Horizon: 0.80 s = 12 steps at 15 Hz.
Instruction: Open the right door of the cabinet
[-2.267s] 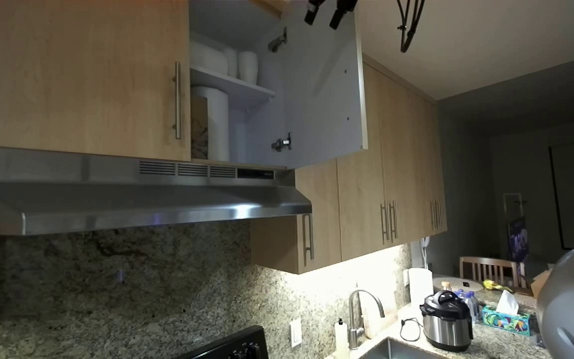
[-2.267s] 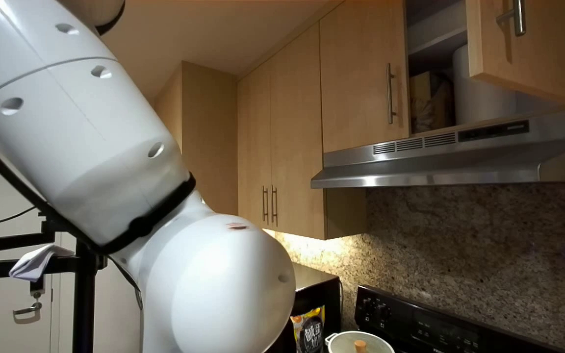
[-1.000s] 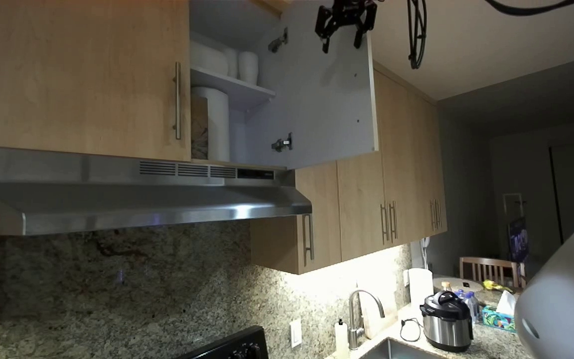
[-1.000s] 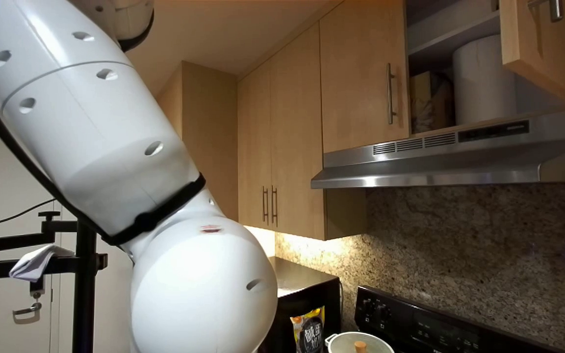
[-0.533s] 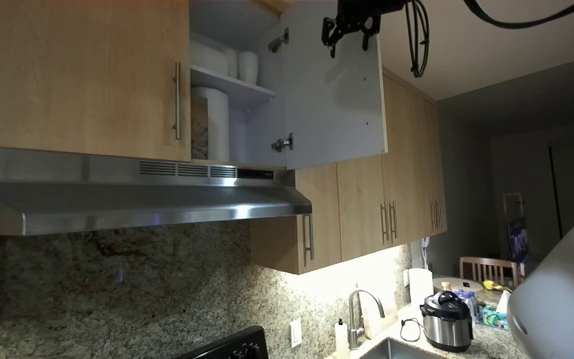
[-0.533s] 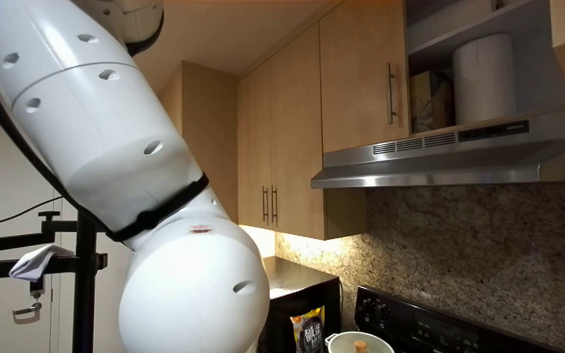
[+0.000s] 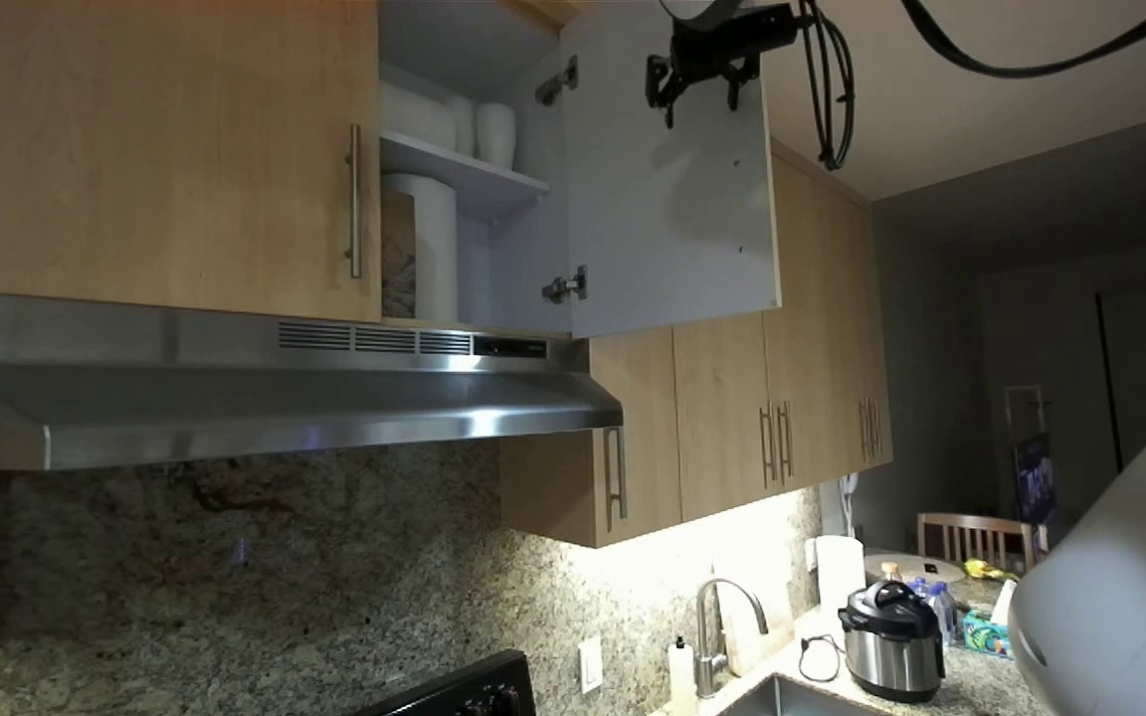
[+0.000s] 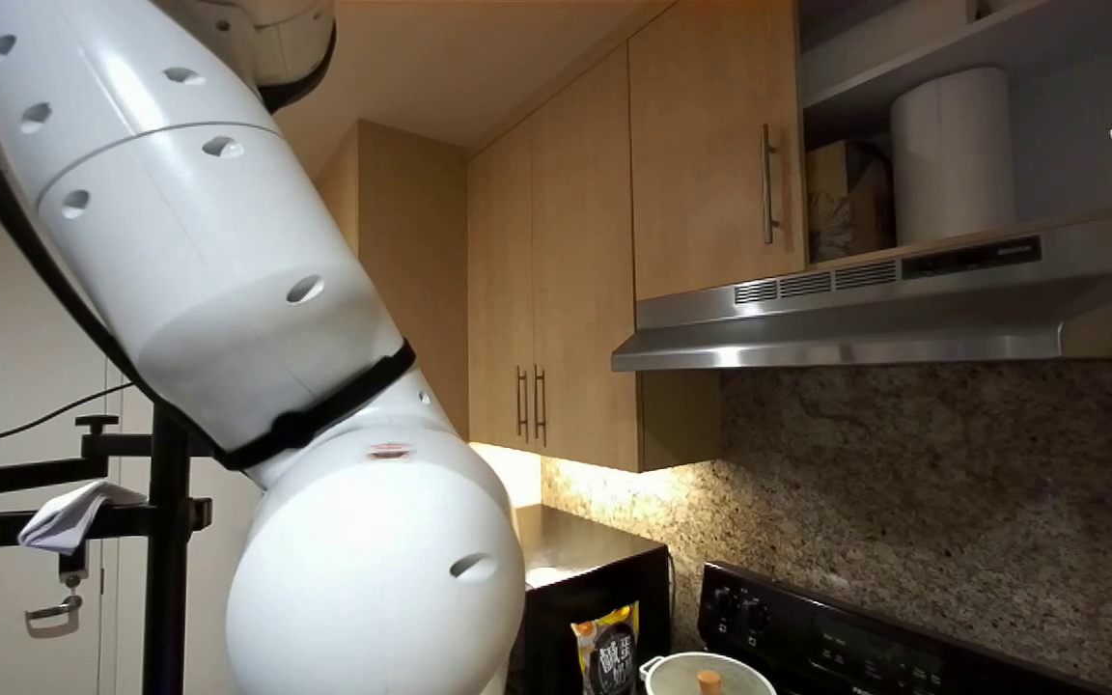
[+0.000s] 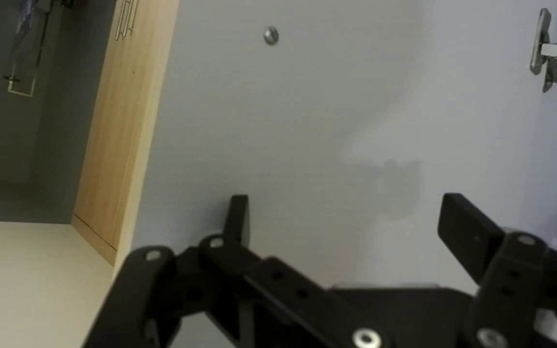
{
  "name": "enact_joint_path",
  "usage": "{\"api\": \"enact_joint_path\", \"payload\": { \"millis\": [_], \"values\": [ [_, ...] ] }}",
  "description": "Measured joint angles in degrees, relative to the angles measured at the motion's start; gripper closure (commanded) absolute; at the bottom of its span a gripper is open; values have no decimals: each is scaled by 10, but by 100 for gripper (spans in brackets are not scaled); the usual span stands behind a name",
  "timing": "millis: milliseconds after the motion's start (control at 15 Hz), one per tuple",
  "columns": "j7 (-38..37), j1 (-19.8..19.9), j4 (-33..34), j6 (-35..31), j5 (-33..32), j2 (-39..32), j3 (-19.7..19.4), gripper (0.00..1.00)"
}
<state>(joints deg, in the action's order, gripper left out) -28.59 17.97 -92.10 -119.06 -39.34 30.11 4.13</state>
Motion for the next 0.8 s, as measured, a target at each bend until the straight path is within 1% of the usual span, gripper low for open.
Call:
{"api": "enact_joint_path", "payload": {
  "millis": [200, 533, 667, 800],
  "values": [
    [10, -33, 0, 0, 8, 9, 3, 0],
    [30, -81, 0, 1, 21, 41, 22, 0],
    [52, -98, 0, 10, 50, 48, 26, 0],
    [86, -118, -1, 30, 94, 55, 27, 0]
  ]
}}
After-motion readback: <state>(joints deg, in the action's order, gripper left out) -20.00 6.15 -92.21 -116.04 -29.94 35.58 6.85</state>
